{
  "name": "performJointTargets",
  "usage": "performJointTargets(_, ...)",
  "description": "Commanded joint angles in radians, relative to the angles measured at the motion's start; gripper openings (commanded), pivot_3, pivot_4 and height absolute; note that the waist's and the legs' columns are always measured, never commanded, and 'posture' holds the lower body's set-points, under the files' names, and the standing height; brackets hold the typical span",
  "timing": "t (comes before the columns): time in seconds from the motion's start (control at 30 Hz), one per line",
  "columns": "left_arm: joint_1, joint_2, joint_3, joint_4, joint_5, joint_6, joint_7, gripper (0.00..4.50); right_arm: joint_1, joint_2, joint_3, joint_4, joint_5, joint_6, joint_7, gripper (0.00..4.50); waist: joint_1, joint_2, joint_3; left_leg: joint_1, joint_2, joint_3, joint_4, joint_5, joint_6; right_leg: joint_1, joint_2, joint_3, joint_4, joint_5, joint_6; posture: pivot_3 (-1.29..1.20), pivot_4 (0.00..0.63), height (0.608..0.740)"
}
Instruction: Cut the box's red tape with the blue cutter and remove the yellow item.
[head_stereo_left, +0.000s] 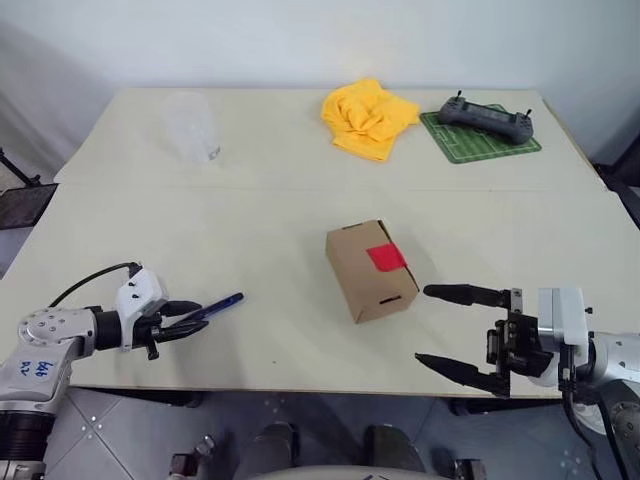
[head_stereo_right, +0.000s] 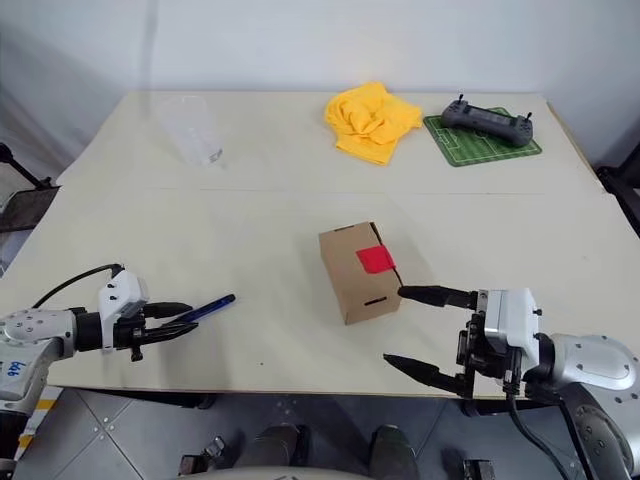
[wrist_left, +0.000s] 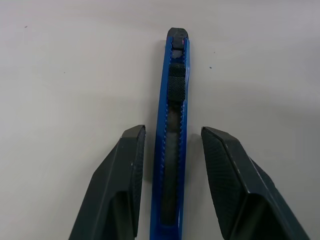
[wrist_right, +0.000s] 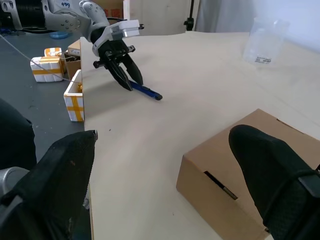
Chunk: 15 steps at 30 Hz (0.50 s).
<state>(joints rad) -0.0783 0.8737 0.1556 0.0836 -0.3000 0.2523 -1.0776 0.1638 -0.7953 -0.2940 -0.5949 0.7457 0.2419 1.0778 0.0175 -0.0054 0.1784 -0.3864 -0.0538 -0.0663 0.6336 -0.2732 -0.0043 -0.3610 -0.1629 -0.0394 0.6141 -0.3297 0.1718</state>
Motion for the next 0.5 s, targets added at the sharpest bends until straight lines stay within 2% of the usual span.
performJointTargets(0.03, 0.03, 0.006, -0.057, 0.009, 0.047, 0.033, 0.004, 1.67, -0.011, 0.0, -0.01, -0.041, 0.01, -0.004, -0.007, 4.5, 0.003, 0.001, 0.0, 0.0, 0.0, 0.0, 0.0, 0.0, 0.0, 0.0, 0.0, 0.0, 0.0, 0.0, 0.0, 0.0, 0.15, 0.74)
performJointTargets(0.2, 0.025, 0.003, -0.073, 0.01, 0.059, 0.031, 0.018, 0.44, -0.023, 0.003, 0.001, -0.04, 0.008, -0.003, -0.012, 4.5, 0.005, 0.004, -0.002, 0.0, 0.0, 0.001, 0.0, 0.0, 0.0, 0.0, 0.0, 0.0, -0.002, 0.0, 0.0, 0.0, 0.15, 0.74)
performJointTargets(0.5, 0.023, -0.012, -0.097, 0.0, 0.075, 0.003, 0.034, 0.44, -0.057, 0.014, 0.015, -0.045, 0.009, 0.0, -0.025, 4.5, 0.007, 0.006, -0.004, 0.001, 0.0, 0.001, -0.001, -0.001, 0.0, 0.001, 0.0, 0.0, -0.003, 0.0, 0.0, 0.0, 0.15, 0.74)
